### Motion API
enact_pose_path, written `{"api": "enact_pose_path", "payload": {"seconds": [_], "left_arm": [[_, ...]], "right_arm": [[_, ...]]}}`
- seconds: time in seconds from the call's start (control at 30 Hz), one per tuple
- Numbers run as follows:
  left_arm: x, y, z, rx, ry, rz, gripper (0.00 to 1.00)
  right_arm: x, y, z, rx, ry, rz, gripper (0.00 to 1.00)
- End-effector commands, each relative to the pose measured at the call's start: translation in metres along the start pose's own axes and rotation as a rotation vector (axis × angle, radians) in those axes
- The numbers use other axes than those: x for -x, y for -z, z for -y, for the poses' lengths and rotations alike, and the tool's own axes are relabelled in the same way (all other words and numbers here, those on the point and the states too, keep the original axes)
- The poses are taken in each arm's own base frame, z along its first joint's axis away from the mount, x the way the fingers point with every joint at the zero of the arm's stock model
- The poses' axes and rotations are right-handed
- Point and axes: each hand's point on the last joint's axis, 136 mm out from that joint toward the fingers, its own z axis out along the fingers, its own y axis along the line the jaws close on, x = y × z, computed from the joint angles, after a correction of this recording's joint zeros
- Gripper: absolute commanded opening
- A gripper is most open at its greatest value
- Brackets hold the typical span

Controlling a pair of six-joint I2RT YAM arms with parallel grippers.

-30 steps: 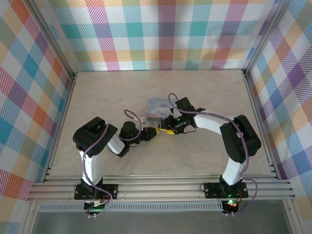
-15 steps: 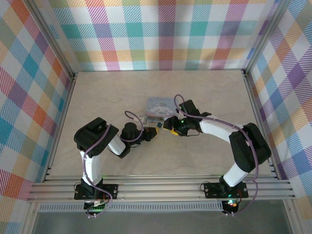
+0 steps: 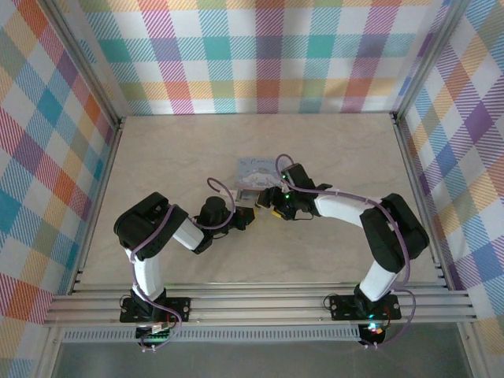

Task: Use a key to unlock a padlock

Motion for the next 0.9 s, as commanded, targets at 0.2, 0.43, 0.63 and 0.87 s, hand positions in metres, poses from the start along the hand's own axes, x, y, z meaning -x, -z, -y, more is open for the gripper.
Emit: {"api": "enact_pose_path", "payload": {"seconds": [0.2,0.43,0.63,0.87], "left_arm": [[0.005,-0.004,0.01,-0.032,-0.024,0.018,0.0],[0.005,-0.006,0.01,-0.042,-0.016,0.012,0.0],[0.009,-0.004,0.009,-0.042,-0.018,0.017,0.0],[0.015,0.0,0.01,-0.06,-0.023,0.013,0.0]], "right_arm": [[0.021,-0.018,-0.012,-0.003,-0.006,0.068,0.62],[0.024,-0.028,-0.017,-0.012,0.022,0.066,0.62],[0.017,-0.036,-0.009,-0.058,0.018,0.036,0.62],[0.012,-0.045,-0.002,-0.106,0.019,-0.005,0.58]]}}
